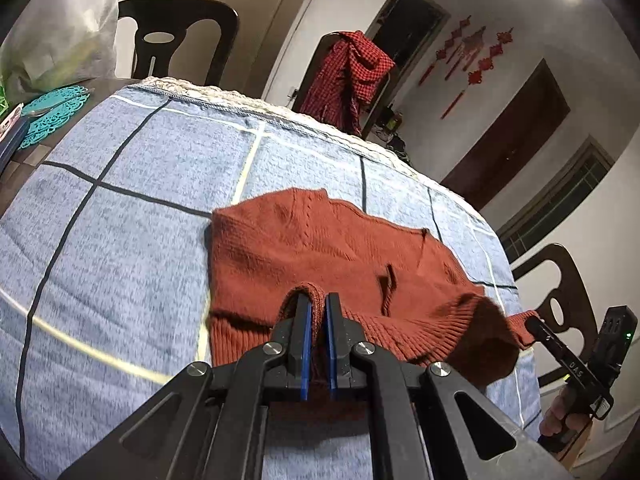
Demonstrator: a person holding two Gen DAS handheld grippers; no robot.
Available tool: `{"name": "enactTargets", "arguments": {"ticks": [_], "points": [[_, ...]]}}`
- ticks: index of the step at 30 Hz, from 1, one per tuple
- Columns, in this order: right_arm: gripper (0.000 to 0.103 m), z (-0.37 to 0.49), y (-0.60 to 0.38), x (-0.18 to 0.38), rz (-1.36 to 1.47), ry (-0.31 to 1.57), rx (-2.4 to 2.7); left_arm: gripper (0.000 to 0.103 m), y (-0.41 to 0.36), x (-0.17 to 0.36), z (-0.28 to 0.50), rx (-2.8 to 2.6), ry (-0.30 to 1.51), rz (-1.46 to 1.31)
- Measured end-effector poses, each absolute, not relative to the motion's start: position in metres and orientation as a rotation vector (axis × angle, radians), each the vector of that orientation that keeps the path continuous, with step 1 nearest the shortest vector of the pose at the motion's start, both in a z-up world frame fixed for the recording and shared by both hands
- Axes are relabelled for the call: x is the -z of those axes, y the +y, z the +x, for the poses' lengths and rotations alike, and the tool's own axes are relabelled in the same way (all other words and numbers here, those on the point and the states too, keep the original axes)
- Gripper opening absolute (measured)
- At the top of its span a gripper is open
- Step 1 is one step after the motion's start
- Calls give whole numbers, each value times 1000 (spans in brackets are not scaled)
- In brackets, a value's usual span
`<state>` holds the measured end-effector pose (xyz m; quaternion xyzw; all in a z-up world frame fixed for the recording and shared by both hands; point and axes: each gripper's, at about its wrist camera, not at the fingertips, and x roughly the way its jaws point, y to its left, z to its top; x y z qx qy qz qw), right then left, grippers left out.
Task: Fold small clothes
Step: 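Lift the hem with both grippers and fold it over onto the collar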
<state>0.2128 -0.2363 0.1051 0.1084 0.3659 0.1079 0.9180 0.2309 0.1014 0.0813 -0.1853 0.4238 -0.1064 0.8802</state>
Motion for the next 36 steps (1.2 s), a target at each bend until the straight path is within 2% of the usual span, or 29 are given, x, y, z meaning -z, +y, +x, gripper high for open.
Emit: {"name": "enactTargets", "arguments": {"ticks": [23, 36], "points": [[7, 299, -232, -97, 245, 829, -194, 8, 97, -76, 303, 162, 900, -406], [7, 338, -226, -66, 280, 905, -163, 8, 97, -46, 338, 113, 975, -400]]}}
